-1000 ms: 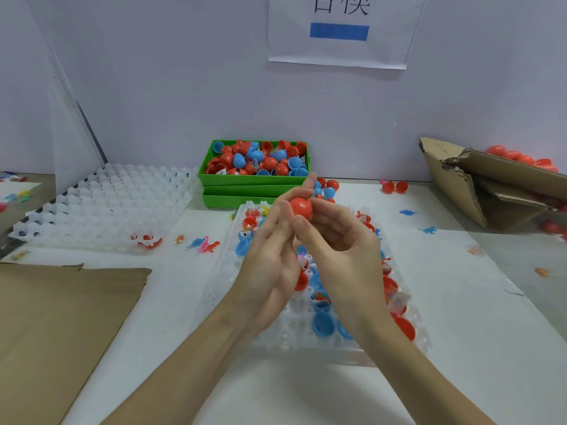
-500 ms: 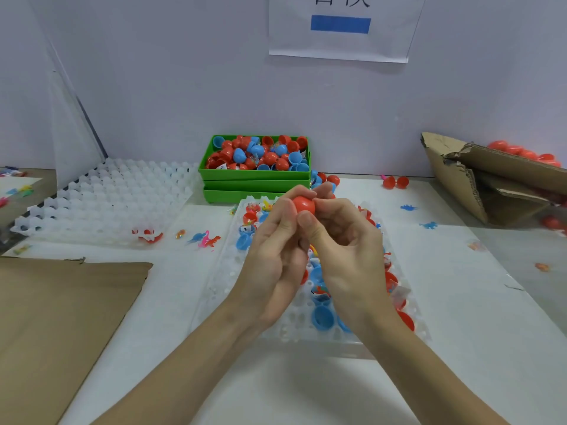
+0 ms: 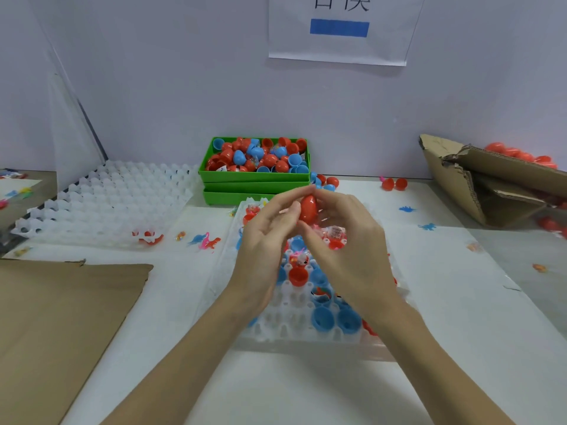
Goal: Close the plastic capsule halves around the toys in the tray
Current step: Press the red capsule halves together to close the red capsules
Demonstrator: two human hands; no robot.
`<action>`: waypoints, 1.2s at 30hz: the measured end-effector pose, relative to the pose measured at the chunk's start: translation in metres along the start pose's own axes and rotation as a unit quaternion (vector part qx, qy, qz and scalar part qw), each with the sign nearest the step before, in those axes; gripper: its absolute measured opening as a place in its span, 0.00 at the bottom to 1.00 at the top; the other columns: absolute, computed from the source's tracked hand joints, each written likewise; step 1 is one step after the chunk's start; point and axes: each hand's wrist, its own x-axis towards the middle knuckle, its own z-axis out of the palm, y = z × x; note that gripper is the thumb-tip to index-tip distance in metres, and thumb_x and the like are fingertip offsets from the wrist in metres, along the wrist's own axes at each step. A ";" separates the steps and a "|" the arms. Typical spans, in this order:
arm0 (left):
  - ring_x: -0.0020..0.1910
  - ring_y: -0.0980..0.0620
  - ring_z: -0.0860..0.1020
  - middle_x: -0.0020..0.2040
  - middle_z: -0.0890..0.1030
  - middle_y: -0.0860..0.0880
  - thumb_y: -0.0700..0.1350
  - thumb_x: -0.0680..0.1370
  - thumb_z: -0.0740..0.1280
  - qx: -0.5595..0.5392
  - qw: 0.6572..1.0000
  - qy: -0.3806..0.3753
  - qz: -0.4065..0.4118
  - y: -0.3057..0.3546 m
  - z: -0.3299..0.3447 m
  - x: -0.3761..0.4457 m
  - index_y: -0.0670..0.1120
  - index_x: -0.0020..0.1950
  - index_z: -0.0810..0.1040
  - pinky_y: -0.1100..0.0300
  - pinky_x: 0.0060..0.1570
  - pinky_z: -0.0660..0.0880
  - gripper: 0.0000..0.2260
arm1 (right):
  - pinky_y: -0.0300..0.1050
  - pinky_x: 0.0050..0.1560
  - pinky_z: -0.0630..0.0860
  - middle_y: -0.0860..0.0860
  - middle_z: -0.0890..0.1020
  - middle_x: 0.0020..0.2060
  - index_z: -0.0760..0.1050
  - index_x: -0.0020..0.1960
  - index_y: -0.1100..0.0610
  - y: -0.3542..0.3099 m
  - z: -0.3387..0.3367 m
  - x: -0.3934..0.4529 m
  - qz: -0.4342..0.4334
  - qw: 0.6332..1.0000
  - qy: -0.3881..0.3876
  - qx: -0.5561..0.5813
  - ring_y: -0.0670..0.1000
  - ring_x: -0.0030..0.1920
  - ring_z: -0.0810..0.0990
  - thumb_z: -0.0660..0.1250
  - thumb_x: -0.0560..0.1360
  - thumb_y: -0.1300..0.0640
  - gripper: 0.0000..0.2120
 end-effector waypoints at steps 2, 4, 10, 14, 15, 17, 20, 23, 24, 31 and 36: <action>0.65 0.44 0.82 0.63 0.83 0.42 0.42 0.85 0.64 -0.016 1.000 0.001 -0.014 0.001 -0.001 0.001 0.46 0.69 0.80 0.53 0.61 0.80 0.13 | 0.35 0.53 0.77 0.49 0.78 0.53 0.77 0.66 0.55 0.003 0.000 -0.001 -0.025 0.998 0.003 -0.062 0.45 0.49 0.78 0.76 0.75 0.55 0.21; 0.61 0.46 0.84 0.61 0.84 0.39 0.42 0.85 0.65 -0.080 0.996 -0.010 -0.047 0.005 -0.003 0.002 0.43 0.67 0.81 0.59 0.55 0.81 0.13 | 0.39 0.54 0.77 0.51 0.75 0.53 0.77 0.66 0.56 0.005 0.000 -0.002 -0.044 0.995 0.011 -0.094 0.47 0.51 0.76 0.75 0.75 0.52 0.21; 0.54 0.47 0.85 0.57 0.86 0.41 0.47 0.81 0.68 -0.228 0.965 -0.012 -0.131 0.009 -0.007 0.003 0.42 0.61 0.85 0.62 0.49 0.82 0.13 | 0.31 0.67 0.69 0.48 0.77 0.64 0.74 0.72 0.58 0.002 -0.003 0.000 -0.057 0.995 -0.019 -0.074 0.42 0.63 0.75 0.68 0.78 0.45 0.26; 0.54 0.48 0.86 0.59 0.86 0.42 0.48 0.79 0.68 -0.216 0.967 -0.013 -0.131 0.009 -0.006 0.004 0.45 0.59 0.87 0.62 0.50 0.82 0.13 | 0.30 0.66 0.71 0.41 0.77 0.62 0.72 0.74 0.55 -0.002 0.001 -0.003 -0.027 0.999 -0.033 -0.014 0.40 0.62 0.76 0.68 0.76 0.45 0.29; 0.54 0.48 0.86 0.59 0.86 0.41 0.48 0.78 0.69 -0.220 0.967 -0.009 -0.129 0.008 -0.004 0.004 0.44 0.59 0.87 0.62 0.51 0.82 0.14 | 0.29 0.66 0.71 0.41 0.77 0.62 0.72 0.74 0.56 -0.002 0.001 -0.004 -0.031 0.999 -0.021 -0.015 0.39 0.62 0.76 0.69 0.76 0.46 0.29; 0.54 0.48 0.86 0.59 0.86 0.41 0.48 0.77 0.69 -0.225 0.967 0.005 -0.121 0.006 -0.002 0.004 0.43 0.60 0.86 0.62 0.51 0.82 0.15 | 0.27 0.64 0.70 0.42 0.77 0.61 0.72 0.74 0.58 -0.003 0.002 -0.005 -0.041 0.999 0.001 -0.025 0.38 0.62 0.75 0.70 0.77 0.50 0.27; 0.53 0.47 0.87 0.57 0.86 0.41 0.48 0.76 0.70 -0.234 0.965 0.032 -0.113 0.001 0.003 0.002 0.43 0.57 0.87 0.61 0.51 0.83 0.14 | 0.23 0.60 0.70 0.42 0.78 0.57 0.74 0.72 0.60 -0.004 0.003 -0.007 -0.051 0.998 0.023 -0.043 0.35 0.57 0.74 0.72 0.77 0.55 0.25; 0.52 0.48 0.87 0.56 0.86 0.42 0.48 0.74 0.71 -0.245 0.960 0.057 -0.120 -0.003 0.005 0.003 0.43 0.53 0.89 0.61 0.51 0.83 0.13 | 0.19 0.55 0.68 0.41 0.79 0.52 0.77 0.69 0.61 -0.004 0.002 -0.006 -0.056 0.997 0.020 -0.057 0.32 0.51 0.75 0.72 0.76 0.56 0.23; 0.52 0.48 0.87 0.55 0.86 0.42 0.48 0.74 0.72 -0.246 0.960 0.060 -0.120 -0.003 0.005 0.003 0.44 0.52 0.89 0.62 0.50 0.83 0.12 | 0.19 0.54 0.68 0.40 0.79 0.50 0.78 0.69 0.61 -0.004 0.001 -0.005 -0.056 0.996 0.020 -0.062 0.30 0.48 0.75 0.72 0.76 0.55 0.22; 0.57 0.45 0.86 0.56 0.86 0.41 0.53 0.78 0.70 -0.114 0.988 0.056 -0.094 -0.004 0.001 0.003 0.44 0.62 0.84 0.58 0.56 0.83 0.17 | 0.25 0.53 0.74 0.46 0.86 0.52 0.78 0.69 0.56 0.003 0.000 -0.002 -0.026 0.998 -0.014 -0.055 0.40 0.49 0.80 0.68 0.78 0.49 0.21; 0.52 0.47 0.87 0.51 0.88 0.45 0.60 0.82 0.58 0.013 0.998 0.048 -0.025 0.001 0.000 0.004 0.48 0.61 0.81 0.58 0.49 0.83 0.21 | 0.32 0.54 0.79 0.48 0.86 0.55 0.82 0.64 0.55 0.010 -0.011 0.008 0.047 0.998 0.026 0.013 0.44 0.52 0.84 0.67 0.77 0.44 0.21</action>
